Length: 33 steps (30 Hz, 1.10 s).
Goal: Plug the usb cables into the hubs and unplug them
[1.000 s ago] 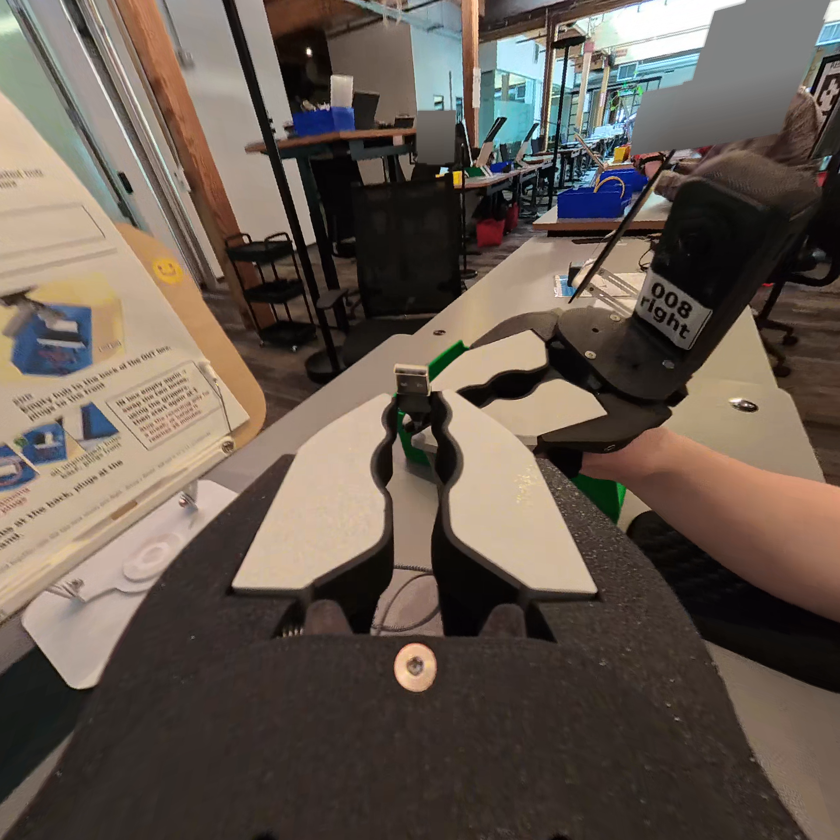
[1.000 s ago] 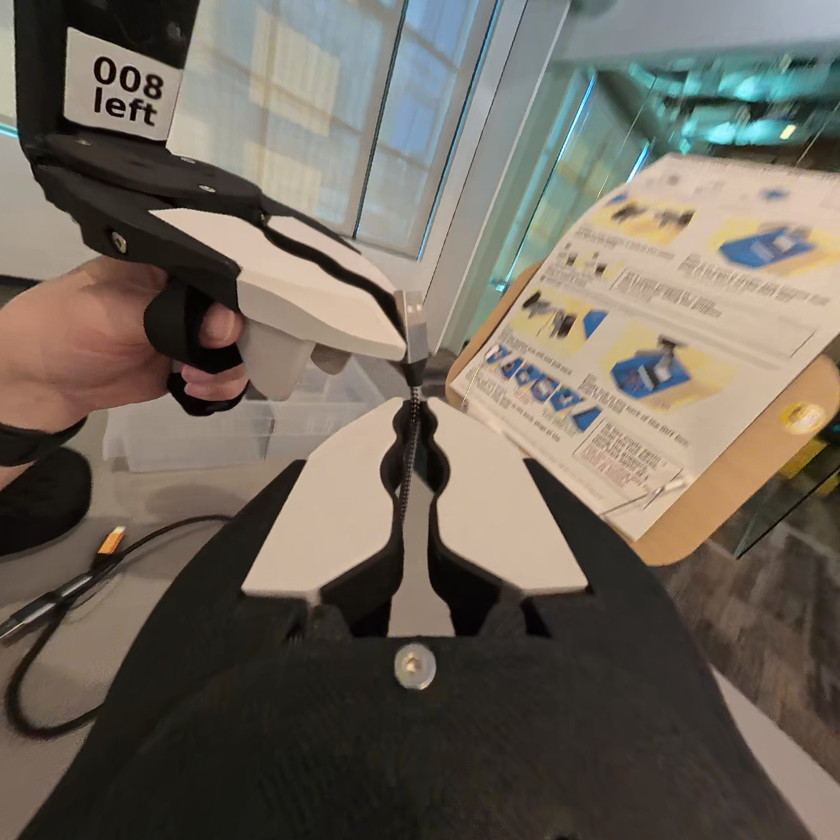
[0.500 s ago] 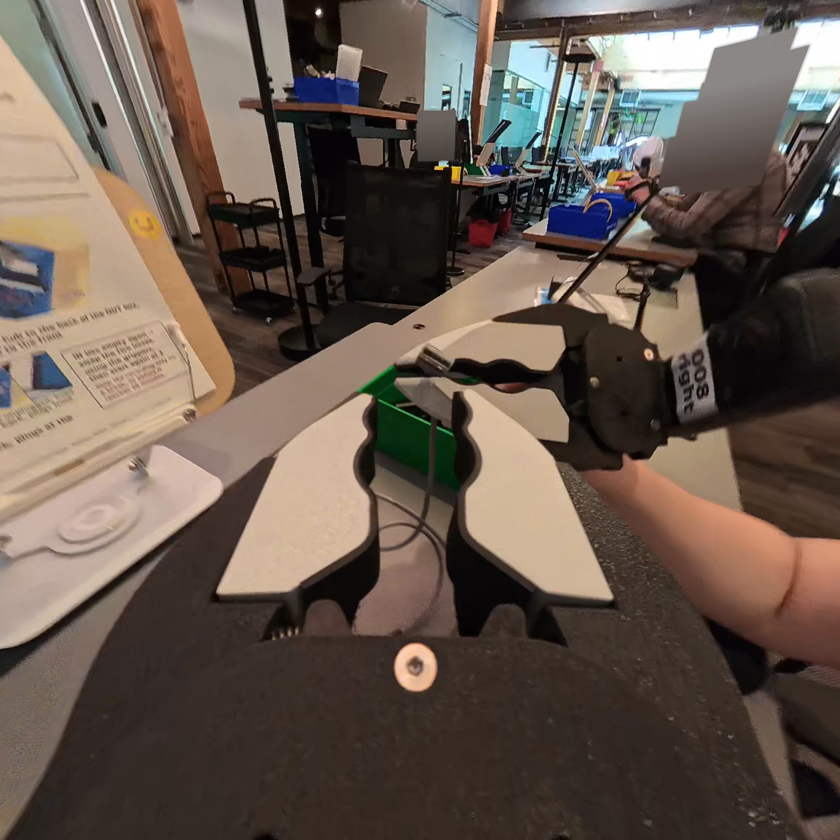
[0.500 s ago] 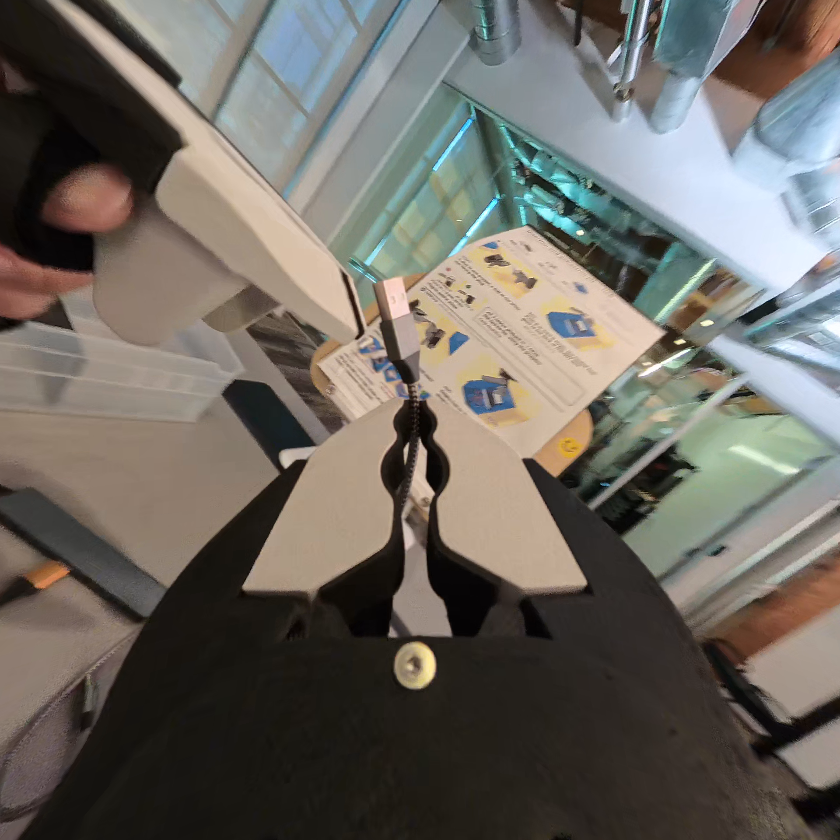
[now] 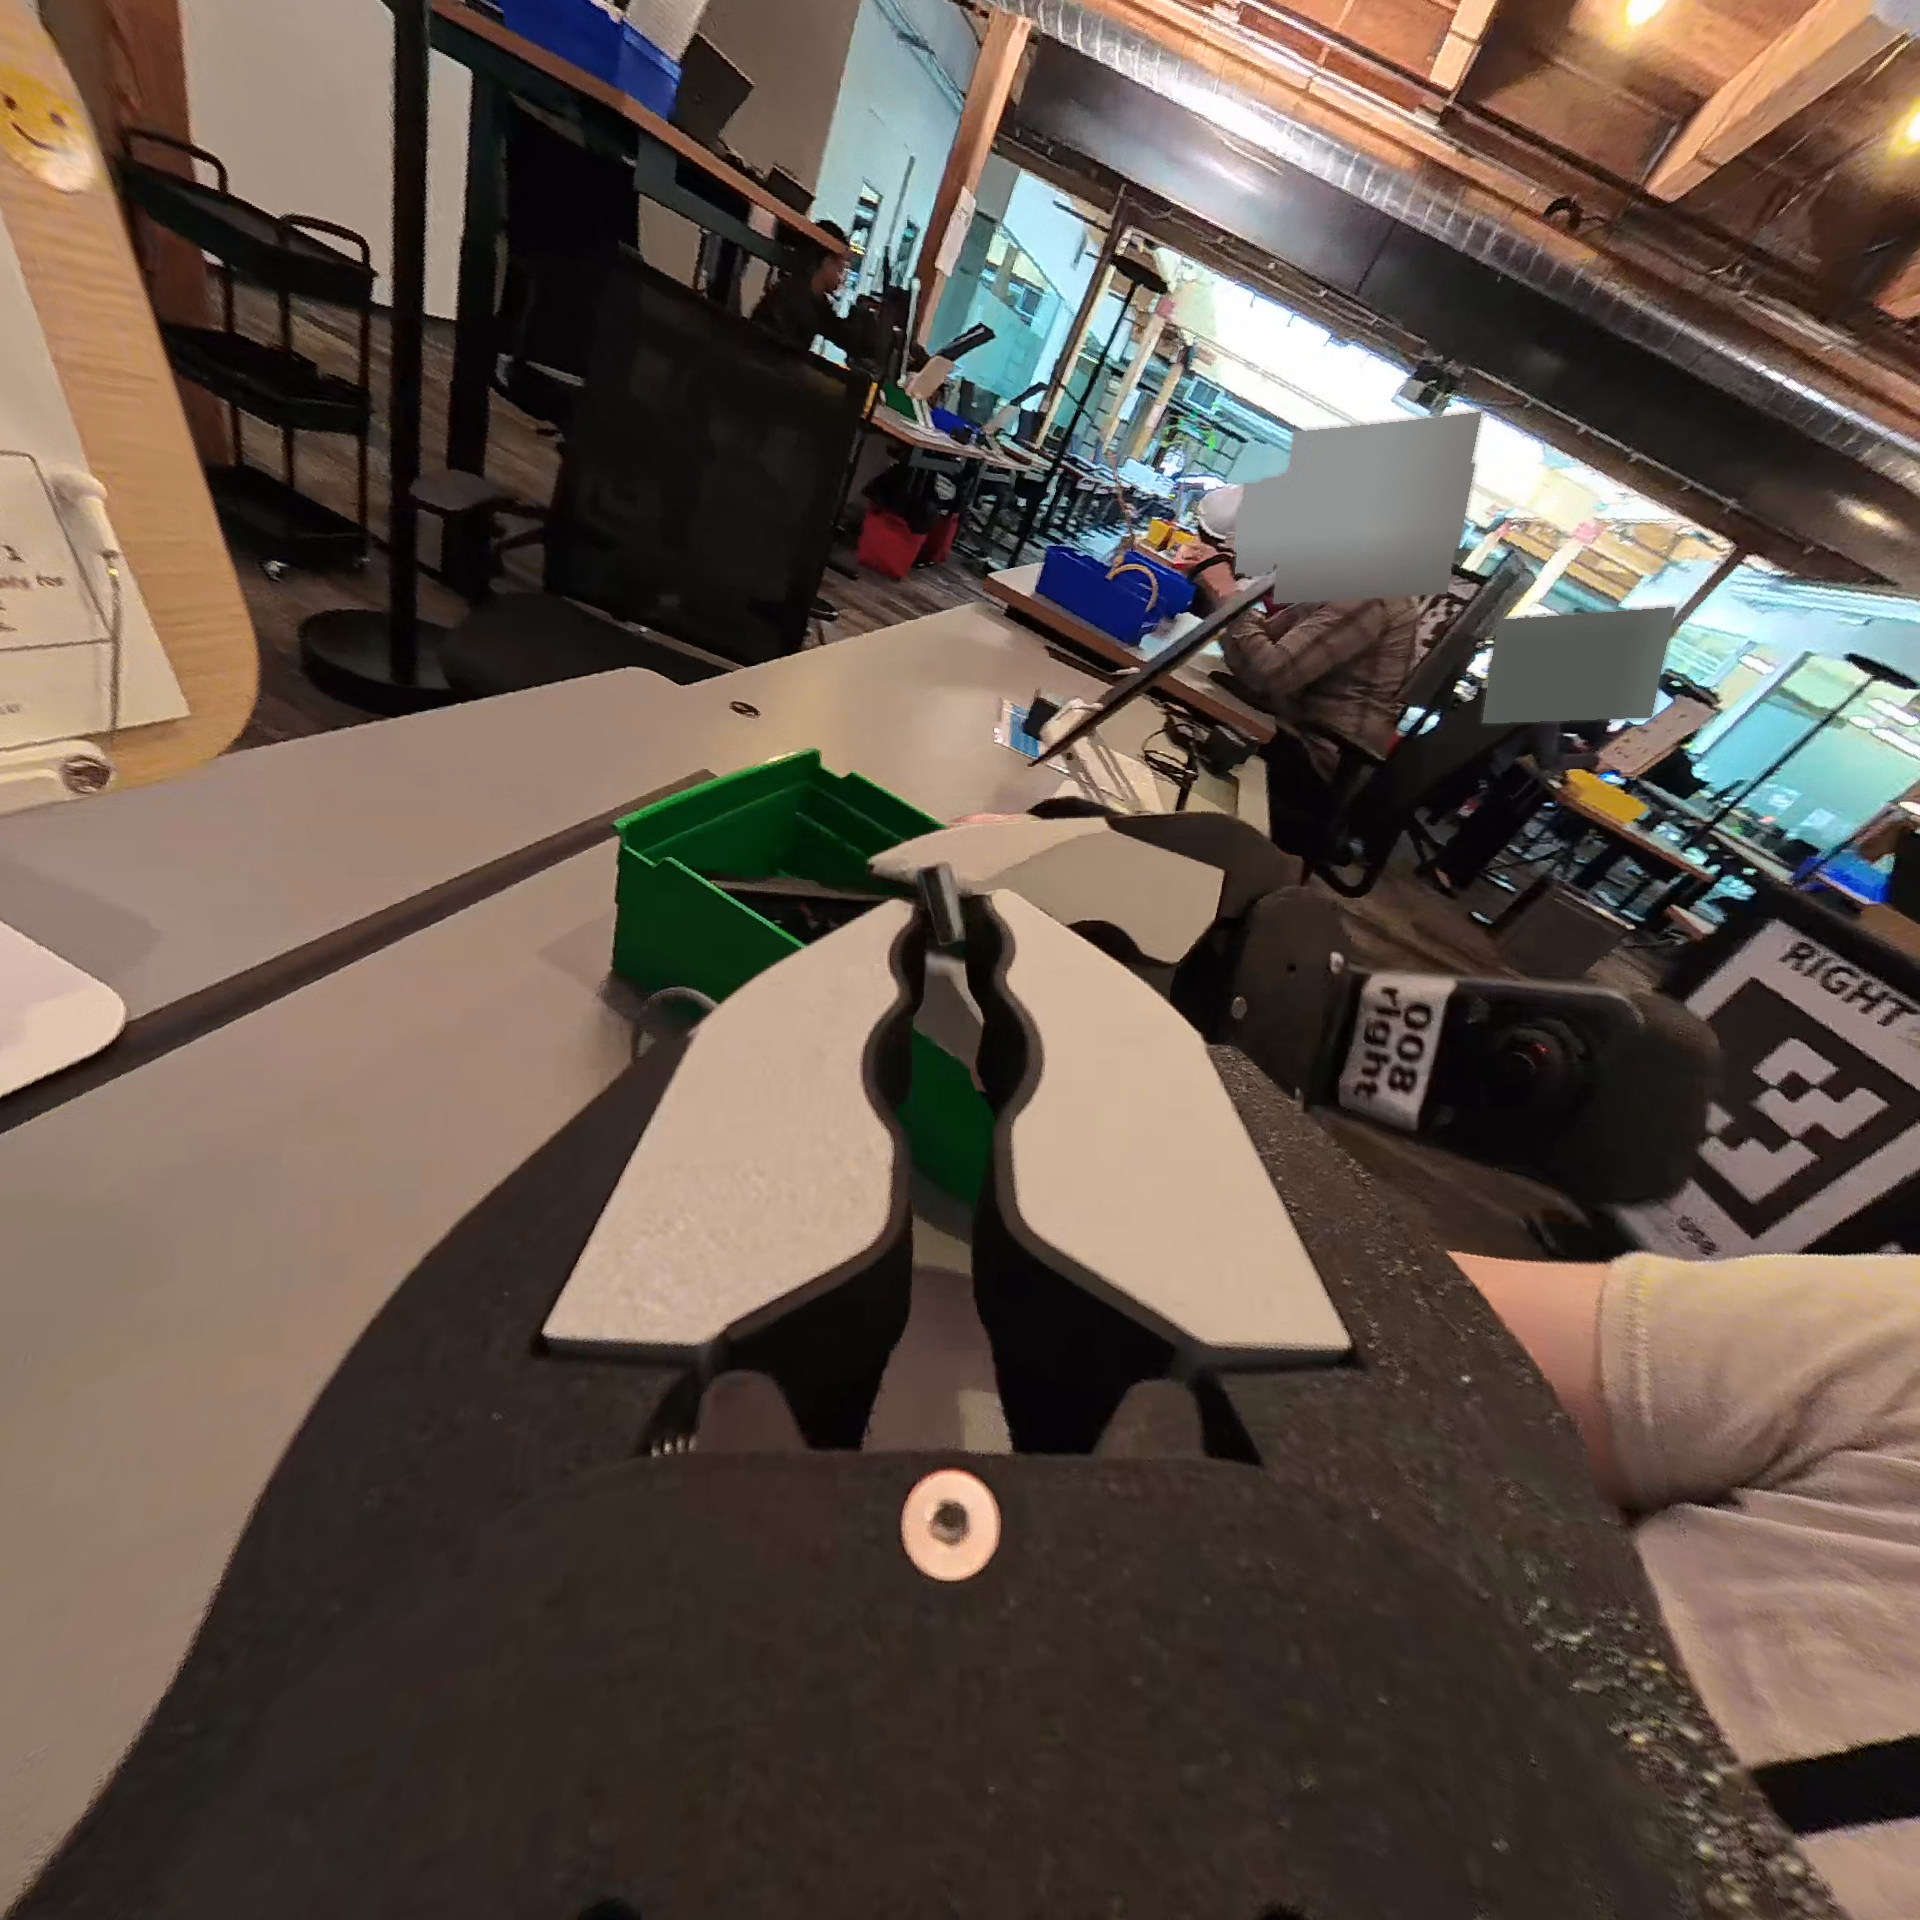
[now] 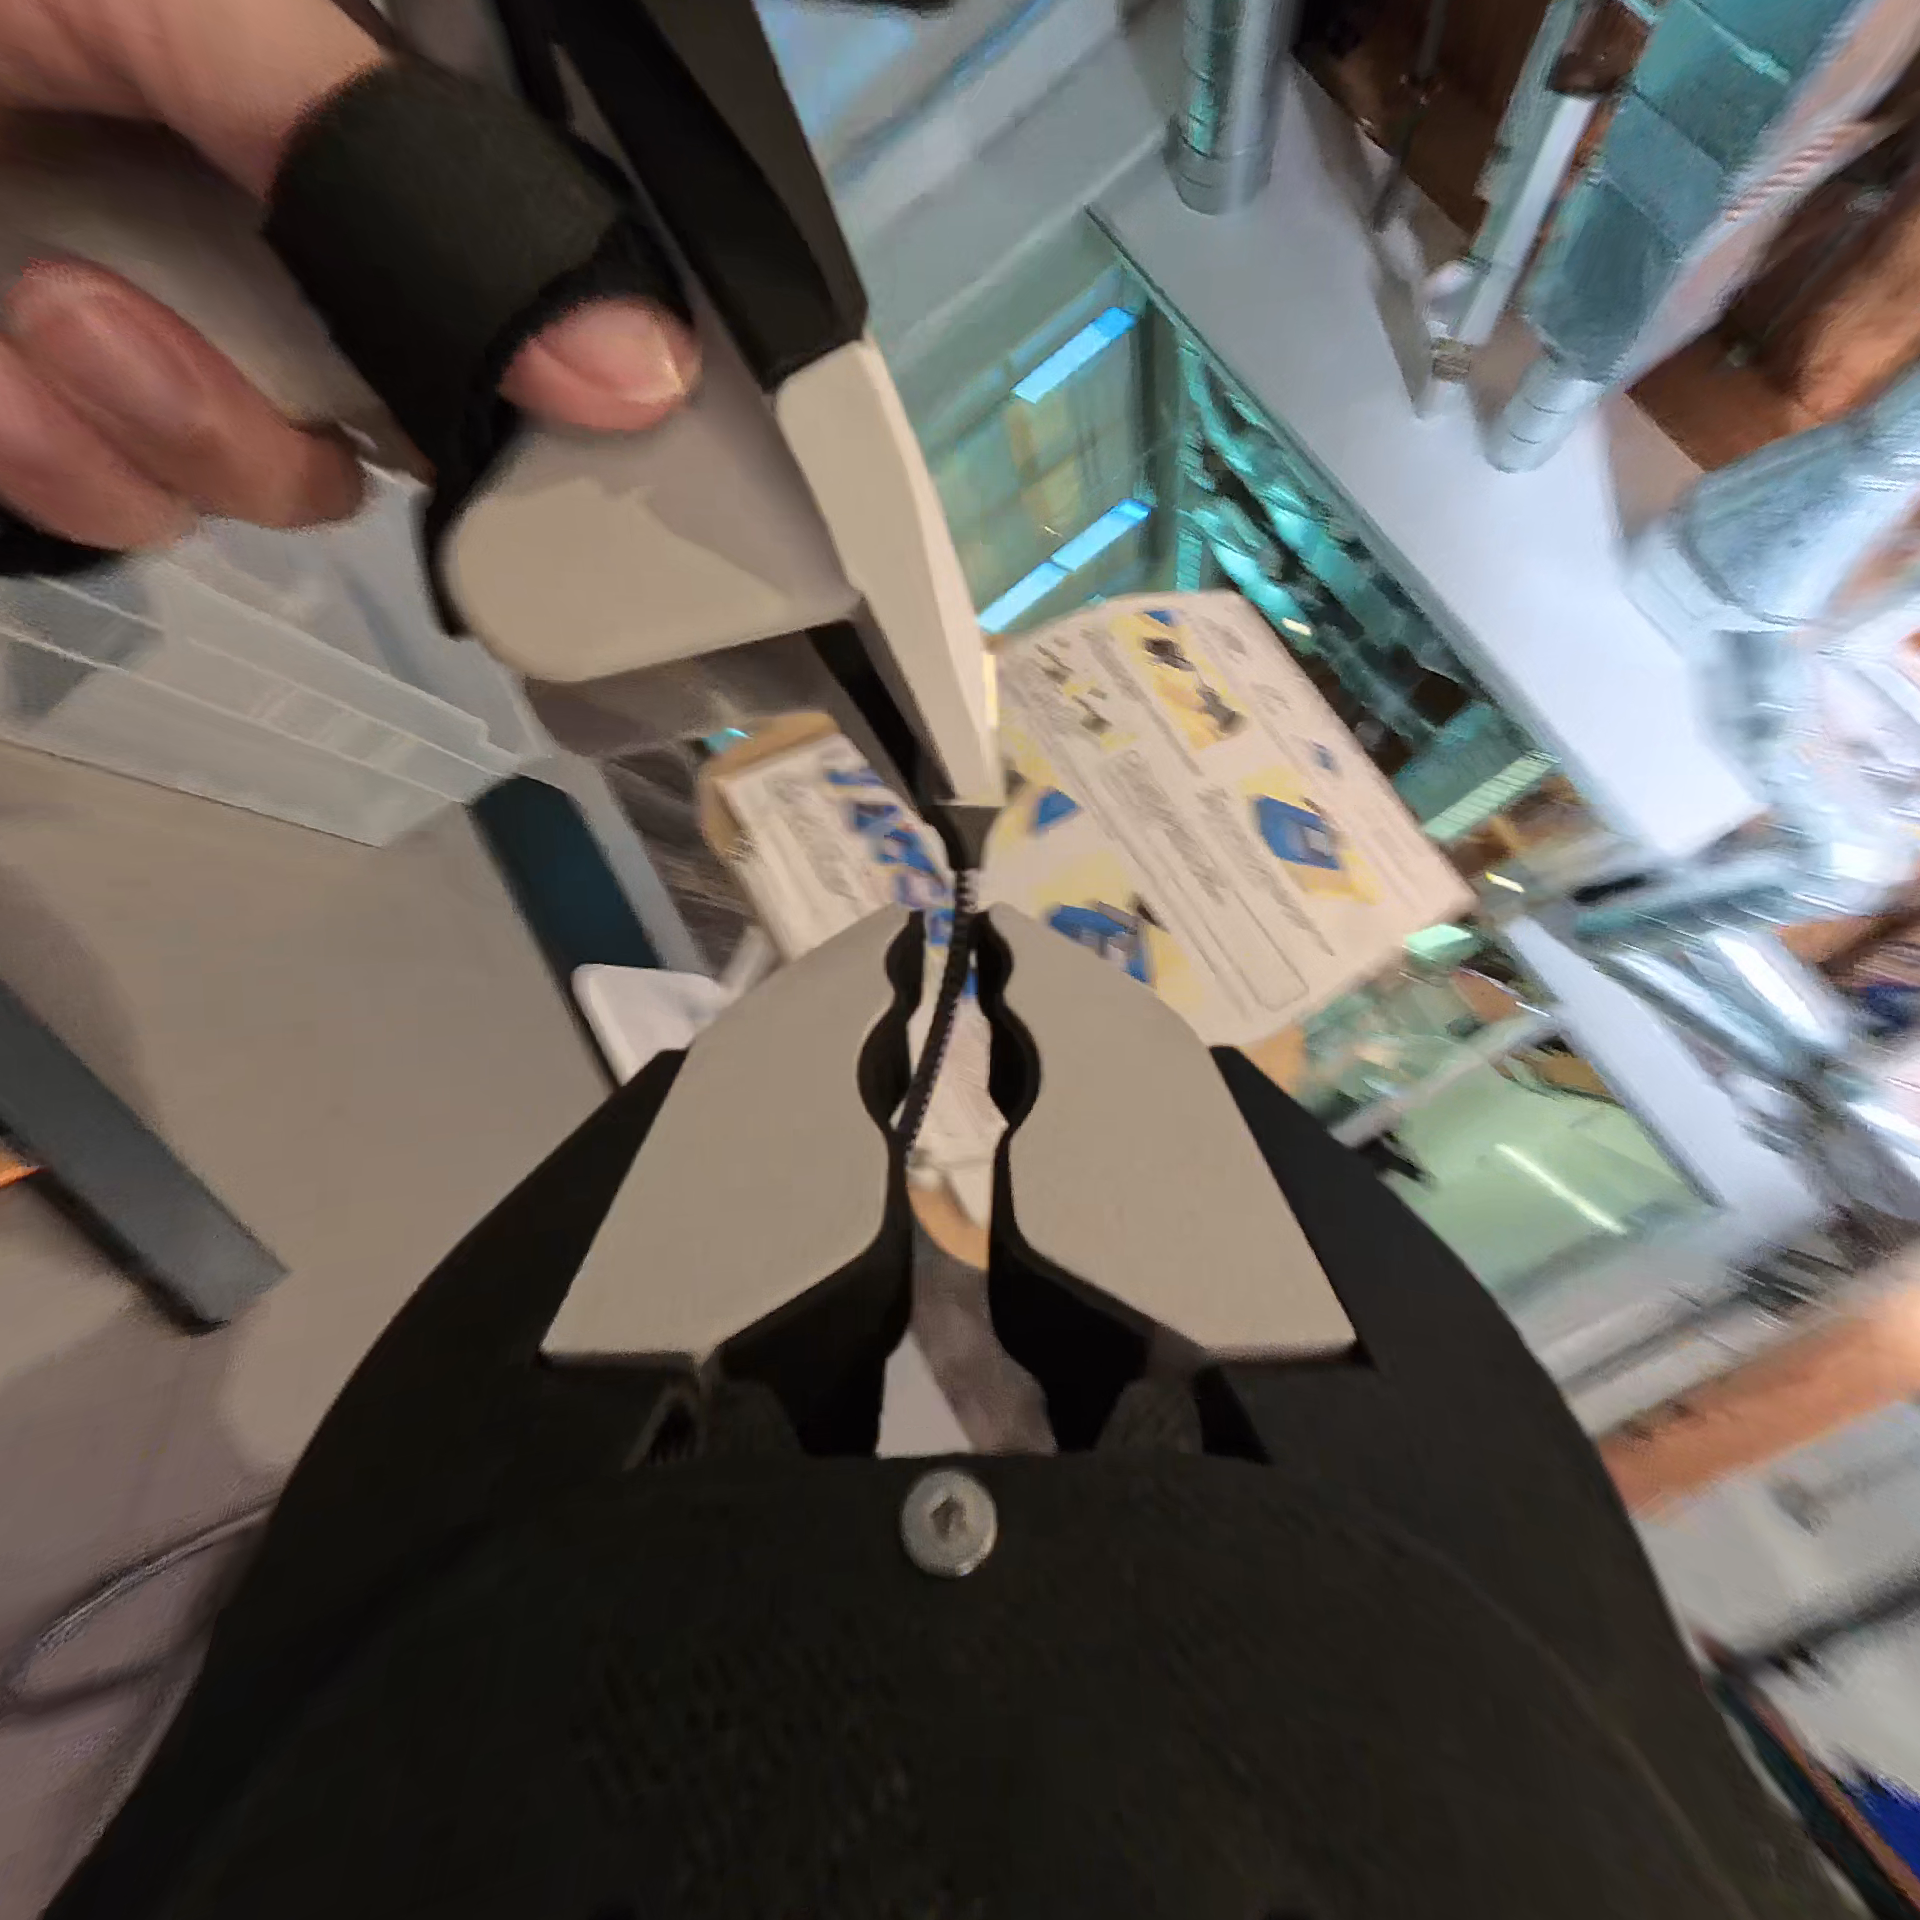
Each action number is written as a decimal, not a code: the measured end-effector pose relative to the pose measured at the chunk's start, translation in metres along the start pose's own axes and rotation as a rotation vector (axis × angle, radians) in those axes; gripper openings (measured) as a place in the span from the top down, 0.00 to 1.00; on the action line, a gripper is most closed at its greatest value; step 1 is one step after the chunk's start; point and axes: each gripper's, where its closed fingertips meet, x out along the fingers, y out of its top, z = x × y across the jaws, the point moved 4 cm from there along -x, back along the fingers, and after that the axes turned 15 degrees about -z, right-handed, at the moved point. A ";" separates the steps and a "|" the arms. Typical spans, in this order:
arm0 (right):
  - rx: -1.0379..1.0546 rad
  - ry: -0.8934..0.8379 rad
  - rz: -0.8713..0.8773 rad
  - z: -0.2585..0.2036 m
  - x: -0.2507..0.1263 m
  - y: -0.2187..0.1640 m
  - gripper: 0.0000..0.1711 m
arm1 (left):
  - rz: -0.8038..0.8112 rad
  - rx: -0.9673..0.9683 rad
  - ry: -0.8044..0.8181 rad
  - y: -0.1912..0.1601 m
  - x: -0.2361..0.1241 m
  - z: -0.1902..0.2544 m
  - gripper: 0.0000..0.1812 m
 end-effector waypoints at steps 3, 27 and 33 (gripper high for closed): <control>0.056 0.278 0.108 -0.007 -0.013 0.004 0.82 | -0.005 -0.016 -0.093 0.000 -0.007 0.002 0.97; 0.212 -0.040 0.446 0.016 -0.045 0.029 0.87 | 0.085 -0.086 -0.472 0.009 -0.009 0.033 0.97; 0.260 0.017 0.415 0.015 -0.041 0.031 0.90 | 0.085 -0.108 -0.459 0.008 -0.008 0.027 0.97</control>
